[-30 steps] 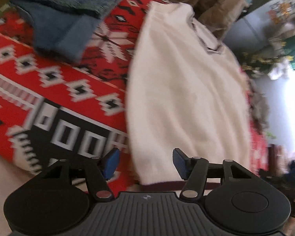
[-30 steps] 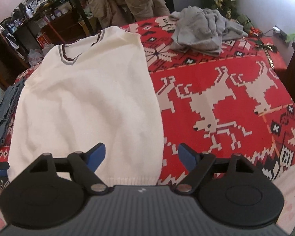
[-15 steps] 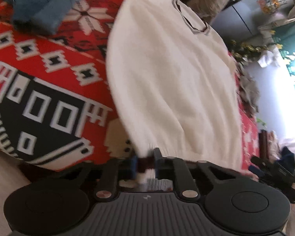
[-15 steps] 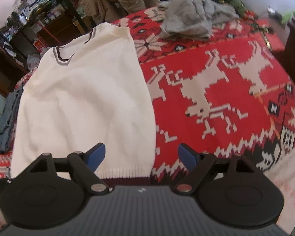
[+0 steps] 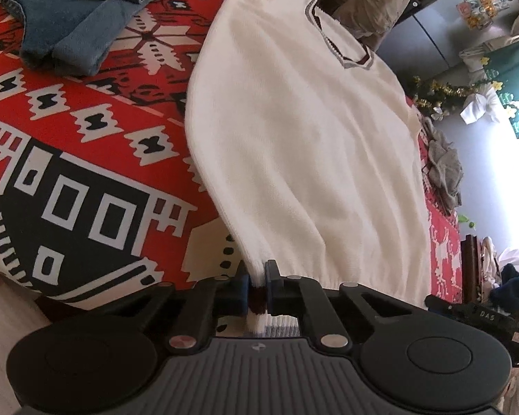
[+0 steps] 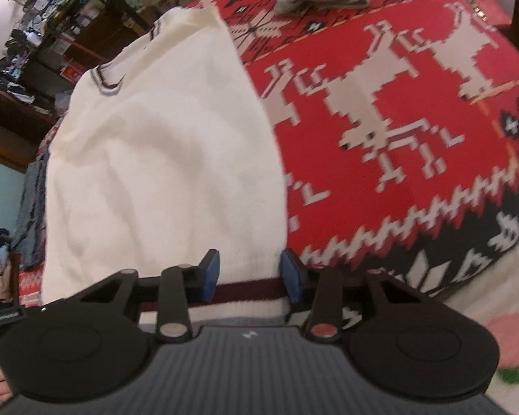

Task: Fold clothes
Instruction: 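Grasp the striped hem with the left gripper and lift it, then hold the striped hem with both grippers, pull it taut, then release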

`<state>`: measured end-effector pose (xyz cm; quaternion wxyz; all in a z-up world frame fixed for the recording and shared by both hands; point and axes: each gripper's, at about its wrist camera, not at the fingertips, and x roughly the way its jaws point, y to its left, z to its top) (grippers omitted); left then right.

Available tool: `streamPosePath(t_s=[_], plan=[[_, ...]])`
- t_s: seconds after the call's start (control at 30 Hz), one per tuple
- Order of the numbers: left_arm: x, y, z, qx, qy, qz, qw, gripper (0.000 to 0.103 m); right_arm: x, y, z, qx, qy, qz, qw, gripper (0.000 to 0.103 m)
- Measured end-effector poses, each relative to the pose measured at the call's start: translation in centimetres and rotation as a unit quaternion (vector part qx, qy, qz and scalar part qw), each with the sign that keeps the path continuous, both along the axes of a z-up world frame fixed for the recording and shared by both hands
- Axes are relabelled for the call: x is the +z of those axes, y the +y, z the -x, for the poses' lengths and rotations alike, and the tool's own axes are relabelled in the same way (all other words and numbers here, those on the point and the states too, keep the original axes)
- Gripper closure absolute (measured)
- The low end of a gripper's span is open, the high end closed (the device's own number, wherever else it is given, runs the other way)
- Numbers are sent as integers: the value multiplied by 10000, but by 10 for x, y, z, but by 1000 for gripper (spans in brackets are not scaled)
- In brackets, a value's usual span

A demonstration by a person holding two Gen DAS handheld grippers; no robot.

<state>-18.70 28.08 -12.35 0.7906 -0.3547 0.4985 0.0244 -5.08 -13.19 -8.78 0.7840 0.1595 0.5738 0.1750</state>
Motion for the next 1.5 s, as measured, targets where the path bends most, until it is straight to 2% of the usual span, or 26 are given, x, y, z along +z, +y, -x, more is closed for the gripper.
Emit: streamPosePath(t_s=[0.2, 0.3, 0.43, 0.63, 0.83, 0.93, 1.03, 1.1, 1.2, 1.37, 1.4, 1.43, 1.5], plan=[[-1, 2, 1, 24, 41, 38, 10000, 94, -7, -12, -2, -132, 336, -463, 9983, 56], [-1, 2, 1, 9, 48, 30, 10000, 94, -10, -20, 2, -21, 481, -650, 9967, 50], [-1, 4, 1, 20, 43, 72, 10000, 94, -15, -30, 10, -154, 633, -1001, 9928, 42], [0, 4, 0, 13, 63, -10, 10000, 94, -37, -42, 10, -512, 1059, -2116, 9702, 42], [2, 2, 0, 13, 45, -115, 9999, 94, -50, -34, 4, -822, 1038, -2657, 9549, 42], [2, 3, 0, 34, 61, -100, 9999, 94, -52, -33, 0, -1071, 917, -2697, 9526, 42], [2, 3, 0, 39, 73, -99, 9999, 94, -49, -36, -5, -1131, 729, -2542, 9578, 42], [2, 4, 0, 33, 75, -96, 9999, 94, -49, -35, -6, -1065, 750, -2461, 9604, 45], [0, 5, -1, 52, 84, -54, 9999, 94, -51, -28, -3, -889, 854, -2405, 9628, 56], [-3, 5, -2, 106, 126, -11, 9999, 94, -58, -14, 0, -738, 992, -2442, 9618, 60], [-3, 6, -2, 124, 140, -5, 9998, 95, -58, -12, -2, -805, 986, -2355, 9635, 68], [-3, 7, -1, 154, 155, 2, 9998, 96, -57, -11, -3, -867, 980, -2261, 9653, 83], [-3, 10, 0, 207, 184, -7, 9996, 97, -54, -9, -3, -879, 978, -1889, 9732, 94]])
